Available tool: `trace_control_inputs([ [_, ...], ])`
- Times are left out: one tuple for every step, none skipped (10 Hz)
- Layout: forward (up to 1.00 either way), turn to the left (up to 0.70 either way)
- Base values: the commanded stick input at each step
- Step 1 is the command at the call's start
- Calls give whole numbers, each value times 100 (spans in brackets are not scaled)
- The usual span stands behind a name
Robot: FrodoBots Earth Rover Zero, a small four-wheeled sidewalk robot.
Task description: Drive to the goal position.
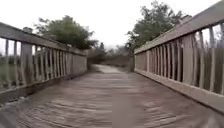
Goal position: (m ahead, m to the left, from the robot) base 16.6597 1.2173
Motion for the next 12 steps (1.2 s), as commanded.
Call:
trace_control_inputs([
  [50,0],
  [50,0],
  [50,0],
  [50,0],
  [50,0],
  [50,0],
  [50,0],
  [50,0],
  [50,0],
  [50,0],
  [50,0],
  [50,0],
])
